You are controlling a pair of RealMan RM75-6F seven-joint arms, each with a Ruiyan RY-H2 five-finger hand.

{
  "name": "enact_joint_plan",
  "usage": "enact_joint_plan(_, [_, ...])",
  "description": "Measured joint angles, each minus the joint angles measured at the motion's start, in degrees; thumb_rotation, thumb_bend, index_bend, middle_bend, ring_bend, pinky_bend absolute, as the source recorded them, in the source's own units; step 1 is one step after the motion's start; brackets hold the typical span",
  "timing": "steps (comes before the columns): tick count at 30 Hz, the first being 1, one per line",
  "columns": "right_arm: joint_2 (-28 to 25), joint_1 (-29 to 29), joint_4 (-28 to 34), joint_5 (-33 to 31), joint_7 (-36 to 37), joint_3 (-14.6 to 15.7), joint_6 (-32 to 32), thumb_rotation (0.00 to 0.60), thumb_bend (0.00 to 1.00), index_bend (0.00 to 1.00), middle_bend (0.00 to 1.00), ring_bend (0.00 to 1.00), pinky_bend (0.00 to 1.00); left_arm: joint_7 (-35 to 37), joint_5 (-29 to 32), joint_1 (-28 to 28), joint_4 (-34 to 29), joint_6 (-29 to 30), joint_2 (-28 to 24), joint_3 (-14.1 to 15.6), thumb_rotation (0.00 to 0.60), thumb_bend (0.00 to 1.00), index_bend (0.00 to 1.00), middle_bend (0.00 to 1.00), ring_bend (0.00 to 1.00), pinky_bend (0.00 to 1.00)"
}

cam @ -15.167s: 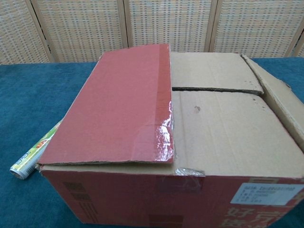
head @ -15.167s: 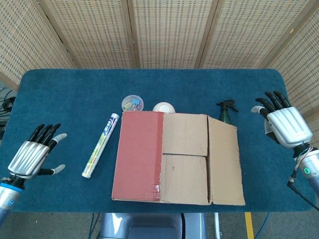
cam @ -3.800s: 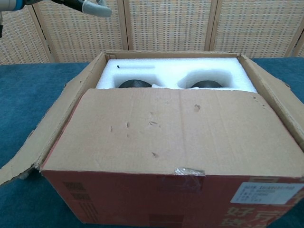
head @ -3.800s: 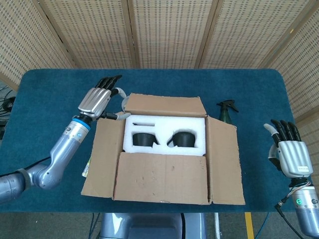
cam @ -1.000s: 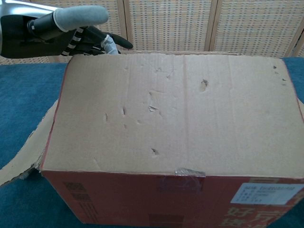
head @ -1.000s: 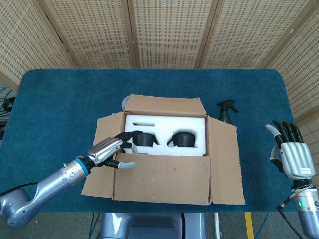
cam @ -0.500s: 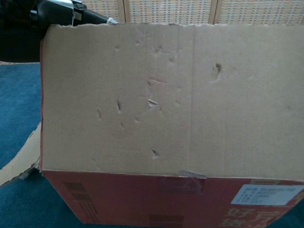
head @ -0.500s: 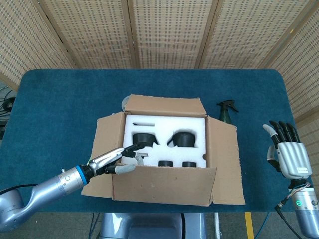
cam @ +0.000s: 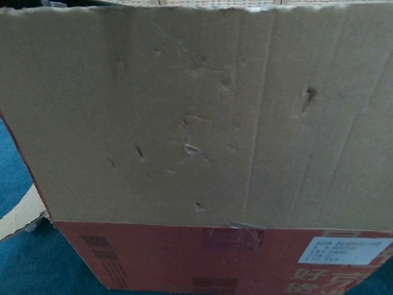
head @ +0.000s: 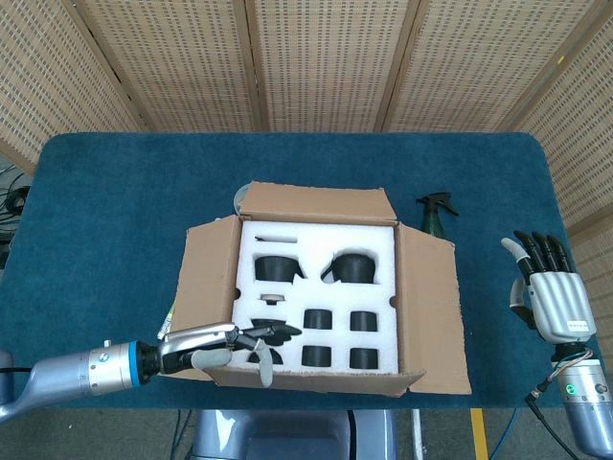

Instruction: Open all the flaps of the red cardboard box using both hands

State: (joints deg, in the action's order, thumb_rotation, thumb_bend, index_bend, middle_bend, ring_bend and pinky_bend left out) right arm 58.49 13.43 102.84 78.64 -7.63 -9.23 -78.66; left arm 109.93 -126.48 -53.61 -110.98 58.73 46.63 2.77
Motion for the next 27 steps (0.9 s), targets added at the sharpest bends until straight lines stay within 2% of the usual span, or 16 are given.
enact_joint_plan(5, [-0.15,-0.01,0.13,-0.05,-0.08,0.01,-0.02,0.600,0.82,0.13,0.09,0.00,0.01,7.79,-7.64,-4.70,4.42,8.31,-0.76,7.88,0.091,0.12,0.42,0.00,0.00,0.00])
enact_joint_plan(17, [0.12,0.38,0.41,-0.08,-0.66,-0.03,0.30,0.600,0.82,0.13,0.09,0.00,0.01,10.33,-16.28,-9.77,8.04,15.76,-1.49,18.17,0.085,0.12,0.36,0.00,0.00,0.00])
enact_joint_plan(21, [0.16,0.39,0.51,-0.02,-0.78,0.02,0.29,0.600,0.82,0.13,0.09,0.00,0.01,9.48,-17.35,-10.73,8.48,16.36,-1.52,20.29,0.086,0.12,0.36,0.00,0.00,0.00])
enact_joint_plan(27, [0.08,0.29,0.60,-0.08,-0.80,0.11,0.20,0.600,0.82,0.13,0.09,0.00,0.01,4.05,-15.07,-10.31,8.05,15.64,-2.36,21.08,0.087,0.12,0.36,0.00,0.00,0.00])
